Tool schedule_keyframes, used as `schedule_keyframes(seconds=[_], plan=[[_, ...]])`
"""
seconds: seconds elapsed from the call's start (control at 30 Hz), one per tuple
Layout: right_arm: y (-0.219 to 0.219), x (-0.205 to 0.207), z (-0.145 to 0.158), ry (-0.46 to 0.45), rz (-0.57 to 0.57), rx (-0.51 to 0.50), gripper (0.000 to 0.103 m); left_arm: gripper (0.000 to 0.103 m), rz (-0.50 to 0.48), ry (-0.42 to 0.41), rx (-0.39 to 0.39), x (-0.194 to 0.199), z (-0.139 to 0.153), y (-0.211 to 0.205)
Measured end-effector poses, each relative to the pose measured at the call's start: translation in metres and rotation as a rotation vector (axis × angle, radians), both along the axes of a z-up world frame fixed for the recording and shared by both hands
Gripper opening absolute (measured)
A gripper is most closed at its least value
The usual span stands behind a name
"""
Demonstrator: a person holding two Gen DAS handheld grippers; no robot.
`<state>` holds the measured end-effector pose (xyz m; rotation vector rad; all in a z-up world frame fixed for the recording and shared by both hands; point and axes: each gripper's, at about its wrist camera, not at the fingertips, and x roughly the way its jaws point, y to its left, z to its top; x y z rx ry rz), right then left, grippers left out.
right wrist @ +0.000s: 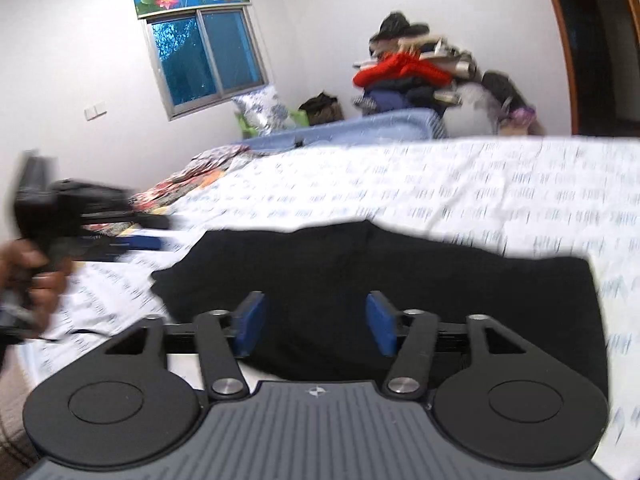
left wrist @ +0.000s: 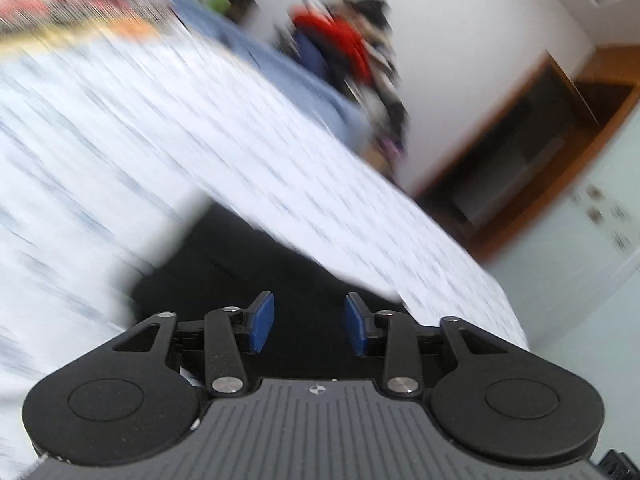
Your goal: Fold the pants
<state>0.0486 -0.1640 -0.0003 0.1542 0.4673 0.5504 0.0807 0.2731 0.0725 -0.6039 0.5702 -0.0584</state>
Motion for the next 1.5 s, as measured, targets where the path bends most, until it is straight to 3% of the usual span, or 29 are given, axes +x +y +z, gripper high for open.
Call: schedule_keyframes(seconds=[0.03, 0.13, 0.27, 0.3, 0.33, 0.37, 0.43, 0.53, 0.63, 0.7, 0.83, 0.93, 1.07, 1.13, 1.3, 1.33, 1.4, 1.43, 1.47, 1.5], plan=[[0.006, 0.011, 0.002, -0.012, -0.010, -0.022, 0.077, 0.053, 0.048, -0.014, 0.019, -0.012, 0.007, 0.014], [0.032, 0.048, 0.003, 0.010, 0.043, -0.036, 0.077, 0.057, 0.166, -0.042, 0.103, -0.039, 0.022, 0.039], [0.071, 0.095, -0.020, 0.147, 0.111, -0.083, 0.077, 0.057, 0.239, -0.041, 0.161, -0.057, 0.020, 0.043], [0.081, 0.104, -0.035, 0.226, 0.116, -0.127, 0.077, 0.057, 0.250, -0.035, 0.164, -0.060, 0.017, 0.045], [0.087, 0.106, -0.045, 0.238, 0.107, -0.158, 0.078, 0.059, 0.257, -0.032, 0.170, -0.061, 0.013, 0.043], [0.089, 0.098, -0.044, 0.182, 0.104, -0.170, 0.079, 0.060, 0.258, -0.028, 0.177, -0.063, 0.009, 0.042], [0.097, 0.090, -0.036, 0.187, 0.088, -0.209, 0.079, 0.070, 0.270, -0.015, 0.189, -0.063, -0.002, 0.040], [0.125, 0.068, -0.014, 0.000, 0.152, -0.265, 0.079, 0.071, 0.285, 0.021, 0.216, -0.053, -0.024, 0.050], [0.175, 0.038, -0.006, -0.179, 0.280, -0.385, 0.079, 0.071, 0.293, 0.076, 0.277, -0.038, -0.045, 0.047], [0.210, 0.031, -0.012, -0.240, 0.356, -0.484, 0.079, 0.071, 0.295, 0.115, 0.298, -0.030, -0.057, 0.046], [0.266, 0.016, -0.030, -0.340, 0.477, -0.627, 0.079, 0.072, 0.296, 0.186, 0.258, -0.024, -0.088, 0.058], [0.292, 0.007, -0.047, -0.466, 0.496, -0.743, 0.079, 0.079, 0.268, 0.151, 0.316, -0.032, -0.092, 0.052], [0.309, 0.004, -0.057, -0.644, 0.439, -0.872, 0.083, 0.092, 0.233, 0.122, 0.366, -0.035, -0.094, 0.043], [0.315, 0.006, -0.058, -0.688, 0.427, -0.909, 0.084, 0.096, 0.222, 0.125, 0.372, -0.032, -0.094, 0.043], [0.320, 0.011, -0.053, -0.662, 0.440, -0.887, 0.084, 0.101, 0.210, 0.106, 0.333, -0.031, -0.098, 0.048], [0.318, 0.012, -0.052, -0.659, 0.442, -0.877, 0.082, 0.101, 0.211, 0.102, 0.325, -0.032, -0.098, 0.050], [0.318, 0.012, -0.055, -0.638, 0.476, -0.869, 0.061, 0.101, 0.215, 0.091, 0.306, -0.033, -0.098, 0.052], [0.319, 0.010, -0.058, -0.629, 0.512, -0.875, 0.041, 0.101, 0.217, 0.087, 0.299, -0.034, -0.098, 0.053], [0.320, 0.005, -0.061, -0.637, 0.543, -0.892, 0.028, 0.101, 0.218, 0.084, 0.293, -0.035, -0.098, 0.054], [0.321, -0.002, -0.066, -0.658, 0.552, -0.918, 0.026, 0.101, 0.219, 0.084, 0.292, -0.035, -0.098, 0.054]])
